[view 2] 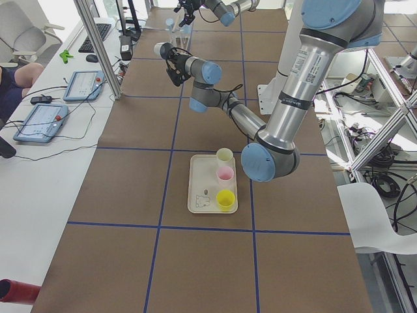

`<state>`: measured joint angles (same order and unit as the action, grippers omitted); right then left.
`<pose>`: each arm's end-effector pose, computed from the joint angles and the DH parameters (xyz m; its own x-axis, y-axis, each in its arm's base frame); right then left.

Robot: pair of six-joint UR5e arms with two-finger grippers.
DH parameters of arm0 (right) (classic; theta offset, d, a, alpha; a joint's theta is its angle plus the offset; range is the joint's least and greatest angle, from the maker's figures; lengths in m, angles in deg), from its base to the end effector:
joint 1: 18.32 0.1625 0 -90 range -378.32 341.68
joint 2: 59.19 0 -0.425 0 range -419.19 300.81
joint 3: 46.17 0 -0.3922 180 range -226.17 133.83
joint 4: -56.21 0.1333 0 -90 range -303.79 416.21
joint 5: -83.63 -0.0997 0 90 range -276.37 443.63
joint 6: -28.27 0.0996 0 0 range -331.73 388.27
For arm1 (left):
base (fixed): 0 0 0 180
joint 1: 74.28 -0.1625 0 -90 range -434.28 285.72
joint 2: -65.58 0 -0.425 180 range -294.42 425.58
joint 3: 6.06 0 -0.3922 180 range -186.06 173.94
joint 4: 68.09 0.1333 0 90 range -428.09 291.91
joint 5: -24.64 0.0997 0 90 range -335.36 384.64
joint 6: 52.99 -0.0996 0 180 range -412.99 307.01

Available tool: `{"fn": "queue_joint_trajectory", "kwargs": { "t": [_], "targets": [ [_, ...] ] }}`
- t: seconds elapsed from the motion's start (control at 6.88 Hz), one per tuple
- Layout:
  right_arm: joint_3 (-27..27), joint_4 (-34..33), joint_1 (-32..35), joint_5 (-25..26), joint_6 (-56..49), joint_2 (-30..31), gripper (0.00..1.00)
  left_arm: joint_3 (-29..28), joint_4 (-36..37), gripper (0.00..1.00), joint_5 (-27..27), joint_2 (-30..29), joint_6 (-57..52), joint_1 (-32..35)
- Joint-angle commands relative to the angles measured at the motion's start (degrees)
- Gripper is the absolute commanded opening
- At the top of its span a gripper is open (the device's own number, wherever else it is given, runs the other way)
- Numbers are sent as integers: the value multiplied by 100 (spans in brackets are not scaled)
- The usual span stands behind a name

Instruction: Transfer IKEA cup to right arm and place on rack

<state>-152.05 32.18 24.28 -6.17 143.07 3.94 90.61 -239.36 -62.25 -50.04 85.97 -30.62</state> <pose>-0.3088 -0.4655 0.1490 -0.4994 0.1106 0.8593 -0.5176 0.7573 -0.3983 0.3142 -0.4915 0.2051 -0.7370 -0.3378 -0.5855 0.2581 0.6599 -0.7056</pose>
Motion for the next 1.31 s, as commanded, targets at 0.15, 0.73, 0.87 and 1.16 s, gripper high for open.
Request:
{"fn": "queue_joint_trajectory", "kwargs": {
  "t": [0.15, 0.73, 0.87, 1.16],
  "targets": [
    [49, 232, -410, 472, 51, -46, 100, -270, -730, 0, 705, -442, 439, -584],
    [234, 232, -410, 481, 50, -178, 100, -702, -864, 0, 955, -883, 369, -999],
    [234, 232, -419, 524, 59, -196, 100, -702, -864, 0, 964, -953, 378, -1052],
    [252, 232, -437, 560, 59, -214, 100, -702, -838, 0, 1165, -1033, 369, -1272]
  ]
}}
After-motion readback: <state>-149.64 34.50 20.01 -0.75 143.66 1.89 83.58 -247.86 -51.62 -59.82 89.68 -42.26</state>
